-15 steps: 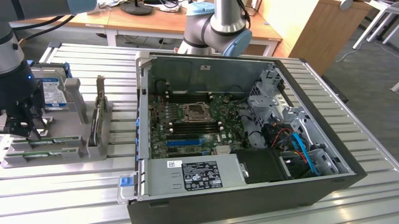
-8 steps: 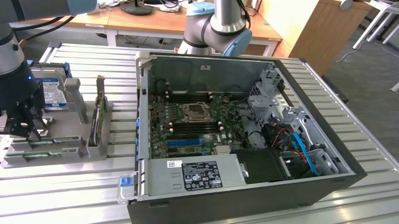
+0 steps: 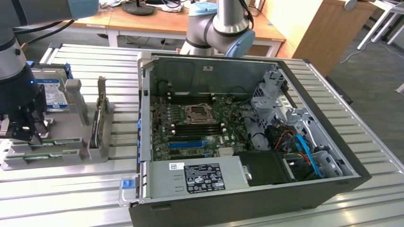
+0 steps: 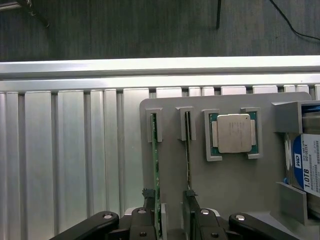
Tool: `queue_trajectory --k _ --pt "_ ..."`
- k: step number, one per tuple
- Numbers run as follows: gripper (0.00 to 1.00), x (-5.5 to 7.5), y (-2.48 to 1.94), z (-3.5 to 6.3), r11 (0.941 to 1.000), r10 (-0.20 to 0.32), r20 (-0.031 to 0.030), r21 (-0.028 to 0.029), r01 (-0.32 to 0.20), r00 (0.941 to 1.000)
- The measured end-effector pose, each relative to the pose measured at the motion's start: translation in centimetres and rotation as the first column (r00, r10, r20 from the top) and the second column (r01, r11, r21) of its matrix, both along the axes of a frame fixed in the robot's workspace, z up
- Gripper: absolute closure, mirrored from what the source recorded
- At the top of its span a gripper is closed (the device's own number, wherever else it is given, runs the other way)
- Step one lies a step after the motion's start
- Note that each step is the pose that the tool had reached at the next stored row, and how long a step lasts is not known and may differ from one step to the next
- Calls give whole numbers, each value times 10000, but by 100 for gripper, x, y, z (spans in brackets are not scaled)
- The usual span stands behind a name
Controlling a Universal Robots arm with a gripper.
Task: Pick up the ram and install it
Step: 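Pick up the ram and move it above insertion slot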
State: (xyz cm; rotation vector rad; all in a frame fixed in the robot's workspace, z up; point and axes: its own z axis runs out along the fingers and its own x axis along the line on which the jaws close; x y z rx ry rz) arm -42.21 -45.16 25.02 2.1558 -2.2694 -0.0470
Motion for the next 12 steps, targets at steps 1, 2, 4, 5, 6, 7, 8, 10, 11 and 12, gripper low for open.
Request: queue_trajectory --k 1,2,4,5,6,7,8,10,11,12 --pt "64 0 0 -8 10000 0 0 0 0 10000" --pt "64 0 0 -17 10000 0 0 0 0 10000" --pt "64 0 0 -34 10000 1 0 0 -1 10000" --pt "64 0 0 -43 10000 0 0 0 0 10000" --pt "64 0 0 -51 10000 0 0 0 0 10000" --pt "64 0 0 -59 10000 0 0 0 0 10000" --pt "64 0 0 -68 10000 1 0 0 -1 10000" --pt "64 0 0 -84 10000 0 -1 0 0 10000" --pt "64 0 0 -85 10000 0 -2 -2 0 10000" --pt "64 0 0 -86 10000 0 -2 -1 0 10000"
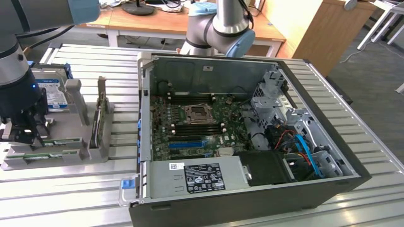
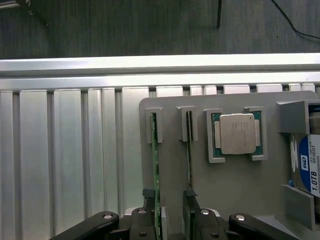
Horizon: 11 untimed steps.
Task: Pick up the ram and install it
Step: 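Pick up the ram and move it above insertion slot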
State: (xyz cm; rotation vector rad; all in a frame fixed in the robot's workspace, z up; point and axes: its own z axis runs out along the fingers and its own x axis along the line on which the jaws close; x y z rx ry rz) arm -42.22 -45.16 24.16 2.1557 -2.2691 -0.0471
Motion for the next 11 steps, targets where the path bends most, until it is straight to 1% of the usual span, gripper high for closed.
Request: queue_trajectory --k 4,11 --pt "64 -2 -4 -3 10000 15 4 2 -15 10000" --pt "64 -7 -64 -2 10000 64 3 1 -64 10000"
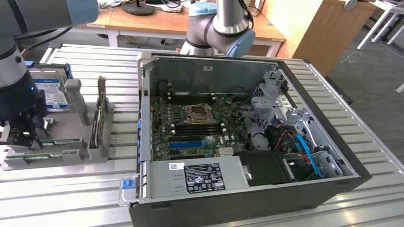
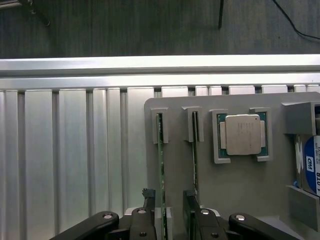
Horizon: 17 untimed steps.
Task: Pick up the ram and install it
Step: 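Pick up the ram and move it above insertion slot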
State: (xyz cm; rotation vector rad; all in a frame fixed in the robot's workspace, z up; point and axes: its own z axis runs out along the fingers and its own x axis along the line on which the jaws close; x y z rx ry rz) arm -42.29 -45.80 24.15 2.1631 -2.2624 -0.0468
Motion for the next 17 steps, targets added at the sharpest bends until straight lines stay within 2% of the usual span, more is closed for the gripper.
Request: queue_trajectory --k 5,10,17 --pt "64 -2 -32 0 10000 12 -1 -1 -12 10000" --pt "64 -1 -33 -3 10000 12 1 1 -12 10000" --pt "64 -1 -33 -64 10000 13 11 0 -13 10000"
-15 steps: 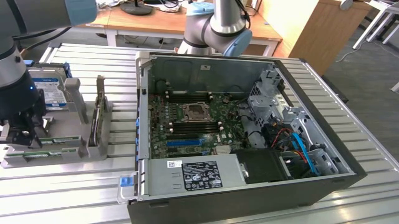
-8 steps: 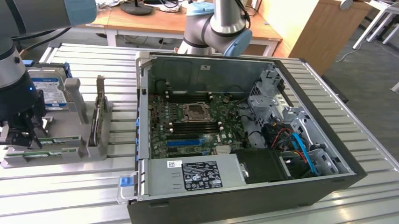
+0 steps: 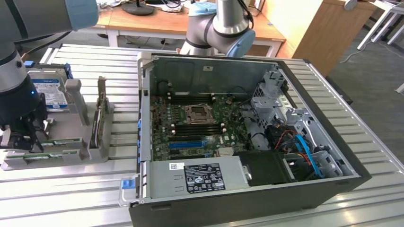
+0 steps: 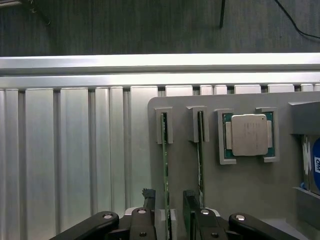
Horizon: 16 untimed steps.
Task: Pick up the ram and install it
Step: 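Pick up the ram and move it above insertion slot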
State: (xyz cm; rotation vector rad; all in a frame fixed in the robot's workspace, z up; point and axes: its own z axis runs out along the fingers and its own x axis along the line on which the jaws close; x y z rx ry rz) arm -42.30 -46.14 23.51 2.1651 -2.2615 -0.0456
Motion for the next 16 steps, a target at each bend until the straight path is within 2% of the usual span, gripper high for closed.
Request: queue_trajectory --k 16 --pt "64 0 0 -121 10000 25 0 1 -25 10000"
